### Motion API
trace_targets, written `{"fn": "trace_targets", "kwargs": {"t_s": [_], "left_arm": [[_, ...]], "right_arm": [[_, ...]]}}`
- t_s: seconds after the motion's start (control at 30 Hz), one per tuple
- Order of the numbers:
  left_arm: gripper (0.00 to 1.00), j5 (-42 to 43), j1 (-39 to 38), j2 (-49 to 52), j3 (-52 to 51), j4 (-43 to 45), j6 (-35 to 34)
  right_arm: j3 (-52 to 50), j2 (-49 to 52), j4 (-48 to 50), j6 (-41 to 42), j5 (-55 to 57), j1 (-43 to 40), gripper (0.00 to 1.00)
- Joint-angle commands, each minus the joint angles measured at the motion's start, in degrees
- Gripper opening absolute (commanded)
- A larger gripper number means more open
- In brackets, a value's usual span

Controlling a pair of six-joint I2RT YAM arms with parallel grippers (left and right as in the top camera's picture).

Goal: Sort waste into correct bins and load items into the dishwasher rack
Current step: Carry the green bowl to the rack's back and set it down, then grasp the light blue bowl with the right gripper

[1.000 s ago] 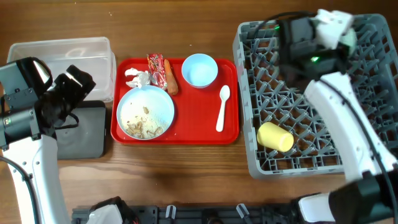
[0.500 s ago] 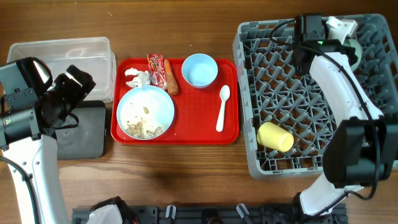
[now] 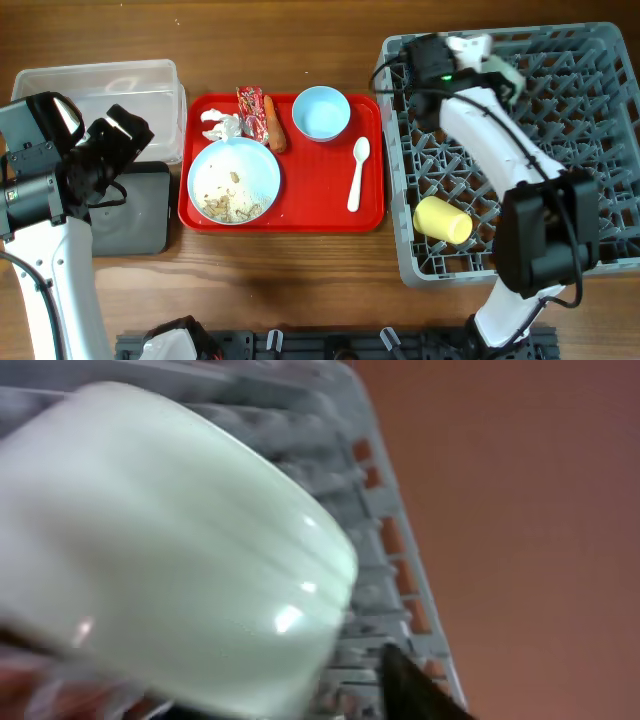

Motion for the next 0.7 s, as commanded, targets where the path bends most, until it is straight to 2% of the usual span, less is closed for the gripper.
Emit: {"fn": "trace_targets", "kwargs": {"t_s": [0.0,0.07,0.17,0.27,0.33,0.5,0.6,0.67], "left_arm": [[1.0,-1.0,0.2,-0.2,0.4,0.1,-0.1],[1.0,-1.0,0.2,-0.2,0.4,0.1,-0.1],[1.0,-1.0,0.2,-0.2,0.4,0.1,-0.1],[1.0,-1.0,0.2,-0.2,0.4,0.1,-0.1],[1.0,-1.0,0.2,-0.2,0.4,0.1,-0.1],[1.0,-1.0,0.2,-0.2,0.4,0.1,-0.1],[1.0,-1.0,0.2,-0.2,0.4,0.1,-0.1],[1.0,-1.0,0.2,-0.2,0.4,0.1,-0.1]], "right_arm": [[2.0,0.5,-1.6,-1.3,-2.7,4.4,0.51],[4.3,-0.8,-2.7,-1.3,-4.6,7.0,0.56],[7.9,-2.8,-2.4,-1.3,-10.1,10.0,0.57],[10.7,-3.0,-1.9,-1.3,-25.3,11.6,0.57],[10.7,-2.6,-0.7,-0.6,-39.4,11.8,0.57],[10.7,-0.3,0.1,6.9,-47.5,11.0,0.58],[10.7,2.3,1.2,9.7,-57.1,10.9,0.58],[10.7,4.8,1.7,14.5,-61.6,10.9,0.57]]}}
